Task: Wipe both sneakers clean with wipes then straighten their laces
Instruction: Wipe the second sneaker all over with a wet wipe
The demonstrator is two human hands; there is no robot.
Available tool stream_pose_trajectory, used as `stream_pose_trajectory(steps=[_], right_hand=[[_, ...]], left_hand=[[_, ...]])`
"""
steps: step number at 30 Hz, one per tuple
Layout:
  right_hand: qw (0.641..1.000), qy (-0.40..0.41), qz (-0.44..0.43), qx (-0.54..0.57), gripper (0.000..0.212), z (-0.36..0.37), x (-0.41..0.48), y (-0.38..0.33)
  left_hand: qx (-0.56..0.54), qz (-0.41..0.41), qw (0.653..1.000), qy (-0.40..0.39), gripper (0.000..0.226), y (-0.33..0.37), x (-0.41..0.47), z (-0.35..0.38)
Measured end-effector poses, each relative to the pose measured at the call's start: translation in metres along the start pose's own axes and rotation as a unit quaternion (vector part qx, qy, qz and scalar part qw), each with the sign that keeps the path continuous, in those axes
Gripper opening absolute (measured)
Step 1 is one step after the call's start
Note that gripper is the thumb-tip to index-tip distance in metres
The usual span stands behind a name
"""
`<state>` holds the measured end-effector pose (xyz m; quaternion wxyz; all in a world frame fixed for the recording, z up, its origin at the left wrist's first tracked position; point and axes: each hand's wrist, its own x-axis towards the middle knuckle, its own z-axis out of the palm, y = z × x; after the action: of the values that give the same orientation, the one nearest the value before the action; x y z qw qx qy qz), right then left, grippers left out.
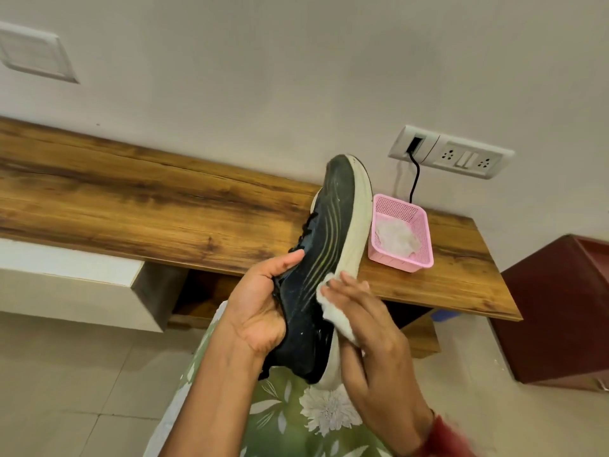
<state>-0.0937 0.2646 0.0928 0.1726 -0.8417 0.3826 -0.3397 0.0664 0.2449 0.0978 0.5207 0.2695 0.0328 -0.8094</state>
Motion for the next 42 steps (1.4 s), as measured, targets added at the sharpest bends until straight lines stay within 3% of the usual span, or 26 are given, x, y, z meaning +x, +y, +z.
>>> stream_pose_trajectory(steps=[3, 8, 12, 17, 23, 26, 28, 29, 34, 39, 42], right_hand=[[0.999, 0.003, -0.039, 0.023, 0.050, -0.015, 0.012, -0.012], [0.990, 0.129, -0.045, -0.039, 0.046, -0.046, 0.076, 0.005], [0.986, 0.010, -0.065, -0.153, 0.049, -0.027, 0.080, 0.017], [0.992, -0.073, -0.070, -0.078, 0.051, -0.003, 0.027, 0.011], [0.980, -0.138, -0.141, -0.011, 0.053, -0.002, 0.000, -0.009], [0.992, -0.042, -0.099, 0.065, 0.046, -0.019, 0.021, -0.004], [0.995, 0.072, -0.042, 0.050, 0.040, -0.026, 0.040, 0.006], [0.995, 0.090, -0.026, 0.029, 0.041, -0.025, 0.045, 0.010], [0.996, -0.045, -0.067, -0.031, 0.055, 0.009, 0.010, 0.012], [0.991, -0.092, -0.091, 0.028, 0.059, 0.018, -0.025, -0.005], [0.991, -0.051, -0.058, 0.112, 0.050, 0.003, -0.011, -0.009]], left_hand=[[0.008, 0.028, 1.000, -0.009, 0.032, 0.005, -0.003, 0.003], [0.021, 0.024, 0.999, -0.023, 0.028, -0.001, -0.006, 0.010], [0.025, 0.028, 0.998, -0.040, 0.033, -0.005, -0.010, 0.015], [0.032, 0.055, 0.998, -0.027, 0.050, -0.009, -0.008, 0.010], [0.044, 0.060, 0.997, -0.007, 0.048, -0.008, -0.007, 0.013], [0.045, 0.068, 0.997, -0.003, 0.053, -0.008, -0.007, 0.012], [0.052, 0.064, 0.997, -0.012, 0.052, -0.010, -0.007, 0.014], [0.048, 0.059, 0.997, -0.016, 0.053, -0.012, -0.008, 0.015], [0.037, 0.049, 0.998, -0.017, 0.066, -0.011, -0.012, 0.014], [0.015, 0.055, 0.998, 0.033, 0.064, -0.012, -0.009, 0.011], [0.023, 0.066, 0.997, 0.035, 0.061, -0.011, -0.009, 0.014]])
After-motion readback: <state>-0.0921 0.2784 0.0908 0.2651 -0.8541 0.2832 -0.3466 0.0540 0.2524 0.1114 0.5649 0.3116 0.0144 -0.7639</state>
